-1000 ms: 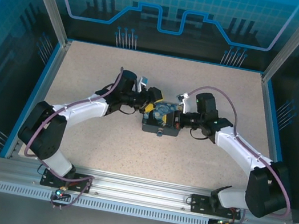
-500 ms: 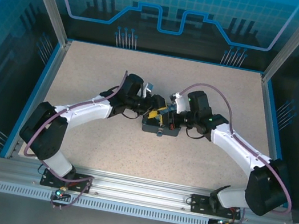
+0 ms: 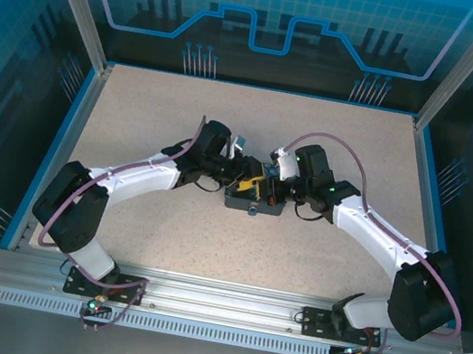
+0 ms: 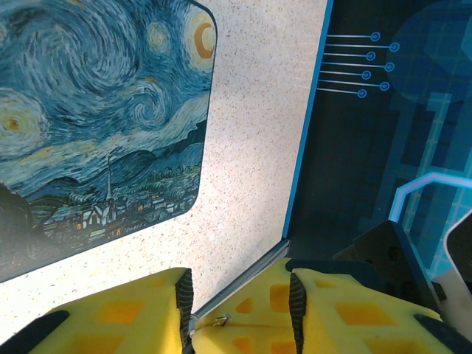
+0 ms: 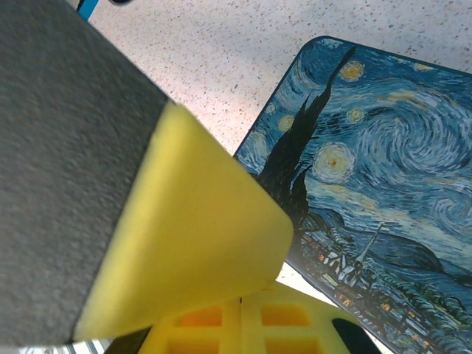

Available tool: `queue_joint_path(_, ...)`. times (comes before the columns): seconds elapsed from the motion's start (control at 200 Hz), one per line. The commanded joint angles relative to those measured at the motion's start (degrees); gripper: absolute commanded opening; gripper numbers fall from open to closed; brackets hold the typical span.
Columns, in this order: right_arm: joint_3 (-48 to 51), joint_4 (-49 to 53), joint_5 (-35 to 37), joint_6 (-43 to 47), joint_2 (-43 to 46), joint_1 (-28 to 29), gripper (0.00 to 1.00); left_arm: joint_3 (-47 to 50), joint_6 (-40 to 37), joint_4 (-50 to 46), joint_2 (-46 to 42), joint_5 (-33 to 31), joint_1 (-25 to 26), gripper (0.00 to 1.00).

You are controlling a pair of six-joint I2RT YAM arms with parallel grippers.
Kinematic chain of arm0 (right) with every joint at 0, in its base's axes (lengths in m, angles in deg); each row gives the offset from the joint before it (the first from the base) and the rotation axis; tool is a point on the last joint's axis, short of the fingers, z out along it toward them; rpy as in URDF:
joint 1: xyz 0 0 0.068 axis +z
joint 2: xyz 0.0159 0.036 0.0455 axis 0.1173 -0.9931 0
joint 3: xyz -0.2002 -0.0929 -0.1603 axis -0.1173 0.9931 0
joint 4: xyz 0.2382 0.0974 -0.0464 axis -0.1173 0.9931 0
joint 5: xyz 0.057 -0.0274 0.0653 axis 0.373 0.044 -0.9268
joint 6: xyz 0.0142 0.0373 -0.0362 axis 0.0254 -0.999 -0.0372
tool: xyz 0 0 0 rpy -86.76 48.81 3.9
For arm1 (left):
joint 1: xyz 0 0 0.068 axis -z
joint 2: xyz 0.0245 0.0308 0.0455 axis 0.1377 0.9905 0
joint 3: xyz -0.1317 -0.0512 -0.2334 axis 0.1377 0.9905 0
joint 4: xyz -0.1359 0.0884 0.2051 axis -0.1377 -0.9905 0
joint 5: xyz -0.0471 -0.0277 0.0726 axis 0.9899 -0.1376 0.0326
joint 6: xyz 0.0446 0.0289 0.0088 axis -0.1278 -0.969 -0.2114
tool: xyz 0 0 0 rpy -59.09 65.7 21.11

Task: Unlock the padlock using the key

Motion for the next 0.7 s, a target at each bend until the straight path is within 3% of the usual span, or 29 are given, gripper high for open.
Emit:
queue_joint_path(0.0, -1.6, 0.7, 0.8, 0.5, 0.1, 0.8, 0.00, 0.0, 0.9, -0.8, 1.2, -0.3, 0.6, 0.42)
queue_joint_path(0.075, -1.6, 0.7, 1.2, 0.5, 0.3, 0.9, 0.00, 0.0, 1.0, -0.8, 1.3, -0.5, 0.6, 0.39)
queue_joint_path(0.22, -1.4, 0.7, 1.6, 0.5, 0.5, 0.8, 0.00, 0.3, 1.1, -0.8, 1.5, -0.6, 0.8, 0.25)
queue_joint_path(0.695, -2.2, 0.8, 2.4, -0.1, 0.2, 0.7, 0.00, 0.6, 0.7, -1.0, 1.7, -0.4, 1.1, 0.02)
